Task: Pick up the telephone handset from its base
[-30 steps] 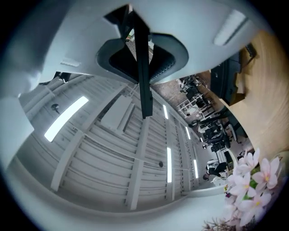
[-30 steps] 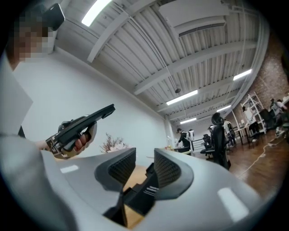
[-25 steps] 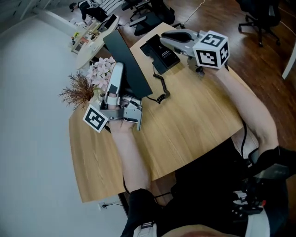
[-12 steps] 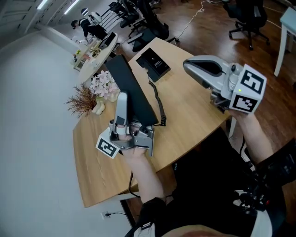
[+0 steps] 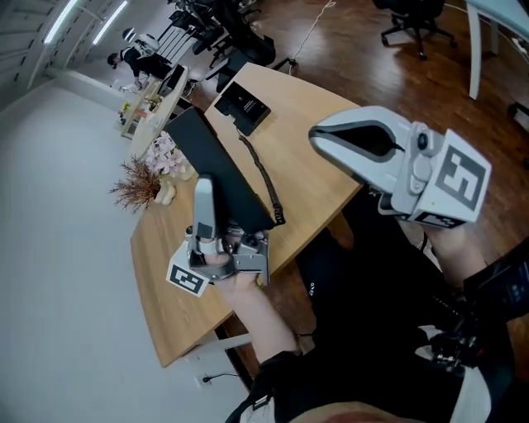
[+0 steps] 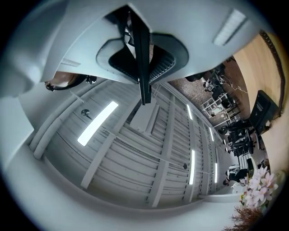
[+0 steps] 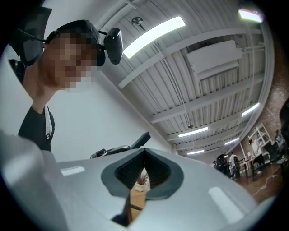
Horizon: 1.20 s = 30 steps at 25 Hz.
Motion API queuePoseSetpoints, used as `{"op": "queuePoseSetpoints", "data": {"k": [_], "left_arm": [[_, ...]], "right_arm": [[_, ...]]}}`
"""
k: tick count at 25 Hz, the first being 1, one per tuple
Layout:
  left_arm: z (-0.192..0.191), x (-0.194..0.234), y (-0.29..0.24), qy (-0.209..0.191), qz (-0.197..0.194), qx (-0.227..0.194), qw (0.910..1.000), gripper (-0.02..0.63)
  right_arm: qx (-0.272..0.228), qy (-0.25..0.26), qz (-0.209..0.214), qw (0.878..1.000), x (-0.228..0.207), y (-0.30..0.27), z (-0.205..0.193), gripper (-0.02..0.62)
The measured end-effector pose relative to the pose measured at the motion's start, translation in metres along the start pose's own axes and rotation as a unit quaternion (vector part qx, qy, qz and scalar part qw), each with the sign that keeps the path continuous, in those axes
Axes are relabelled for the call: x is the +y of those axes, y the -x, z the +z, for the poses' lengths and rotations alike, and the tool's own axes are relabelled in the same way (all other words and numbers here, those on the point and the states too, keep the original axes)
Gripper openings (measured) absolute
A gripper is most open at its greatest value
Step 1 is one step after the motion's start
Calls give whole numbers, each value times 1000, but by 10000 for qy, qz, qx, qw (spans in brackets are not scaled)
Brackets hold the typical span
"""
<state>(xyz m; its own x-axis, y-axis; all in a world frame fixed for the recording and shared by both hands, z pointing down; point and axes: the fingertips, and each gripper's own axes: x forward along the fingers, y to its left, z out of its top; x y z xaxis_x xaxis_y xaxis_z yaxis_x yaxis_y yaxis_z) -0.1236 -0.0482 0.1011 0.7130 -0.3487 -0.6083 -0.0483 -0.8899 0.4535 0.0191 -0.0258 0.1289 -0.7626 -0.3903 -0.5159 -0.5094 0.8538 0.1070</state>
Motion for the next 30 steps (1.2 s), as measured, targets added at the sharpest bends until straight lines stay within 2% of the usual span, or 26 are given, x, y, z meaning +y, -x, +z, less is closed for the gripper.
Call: {"op": "queuePoseSetpoints", "data": {"k": [2, 4, 6, 8, 12, 20, 27, 30], "left_arm": [[-3, 4, 3, 30, 15, -23, 10000, 80], [-1, 2, 8, -88, 37, -120, 9999, 80], [-4, -13, 9, -231, 54, -212, 9995, 80], [-20, -31, 6, -222, 63, -224, 9995, 80], [-54, -52, 2, -47, 109, -177, 9998, 80], [-55, -65, 2, -14, 141, -160, 9998, 80], [-59, -47, 4, -82, 302, -132, 9994, 80], [-52, -51, 7, -223, 358, -131, 9990, 80]], "right_arm": [[22, 26, -8, 10000, 3, 5, -3, 3], [306, 29, 26, 9995, 0, 5, -17, 3], [346, 42, 192, 9992, 4, 4, -12, 3], [233, 7, 286, 9993, 15, 15, 4, 3], [68, -141, 188, 9997, 33, 48, 24, 3], [-330, -366, 250, 9985, 43, 50, 45, 3], [192, 125, 188, 9996, 36, 52, 31, 3], [203, 145, 271, 9993, 36, 46, 27, 3]]}}
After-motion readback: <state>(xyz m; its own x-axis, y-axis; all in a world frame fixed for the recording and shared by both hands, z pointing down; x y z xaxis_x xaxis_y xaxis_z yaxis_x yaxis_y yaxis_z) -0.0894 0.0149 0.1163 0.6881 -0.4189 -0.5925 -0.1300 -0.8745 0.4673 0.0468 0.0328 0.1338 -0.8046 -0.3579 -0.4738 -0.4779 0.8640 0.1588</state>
